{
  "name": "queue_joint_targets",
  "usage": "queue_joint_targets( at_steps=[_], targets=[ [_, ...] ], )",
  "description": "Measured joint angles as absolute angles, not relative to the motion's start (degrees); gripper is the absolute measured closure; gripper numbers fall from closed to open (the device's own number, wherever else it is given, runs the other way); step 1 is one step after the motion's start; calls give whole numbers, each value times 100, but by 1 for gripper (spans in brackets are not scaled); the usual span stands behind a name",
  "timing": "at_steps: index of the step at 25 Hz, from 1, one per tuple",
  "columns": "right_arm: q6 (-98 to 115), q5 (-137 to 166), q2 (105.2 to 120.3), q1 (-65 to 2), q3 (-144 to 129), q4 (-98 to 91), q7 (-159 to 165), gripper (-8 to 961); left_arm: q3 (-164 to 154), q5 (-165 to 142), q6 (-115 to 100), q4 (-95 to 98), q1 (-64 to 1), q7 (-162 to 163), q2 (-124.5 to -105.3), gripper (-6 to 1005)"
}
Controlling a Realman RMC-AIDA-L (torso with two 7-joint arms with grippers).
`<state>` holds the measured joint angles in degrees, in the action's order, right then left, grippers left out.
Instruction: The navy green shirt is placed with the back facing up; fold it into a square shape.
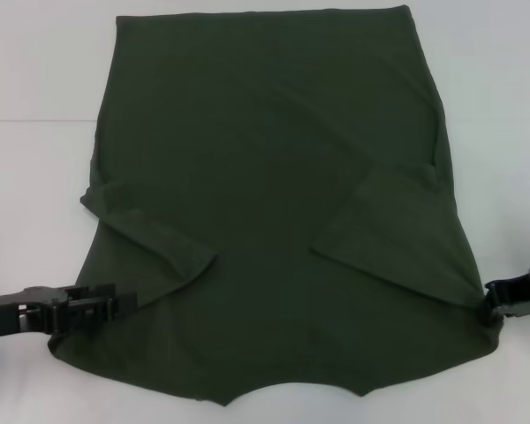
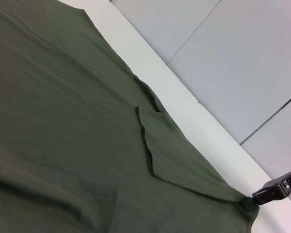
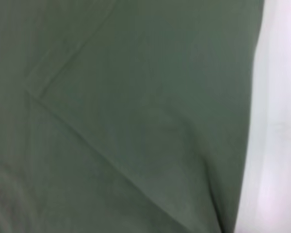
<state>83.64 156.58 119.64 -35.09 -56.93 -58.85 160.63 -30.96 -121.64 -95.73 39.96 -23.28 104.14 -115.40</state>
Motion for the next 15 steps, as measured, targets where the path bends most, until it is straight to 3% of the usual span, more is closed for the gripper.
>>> queue_joint_targets(
  at_steps=[7, 15],
  targets=[
    [8302, 15606, 11962, -3361, -5072, -5839, 15710, 941, -3045, -12164, -9700, 4029, -2329, 10832, -11452, 308],
    [8239, 15452, 11970, -3299, -4815, -5827, 15418, 940, -3027, -12814, -9839, 4367, -2383, 12938, -11079, 308]
  ],
)
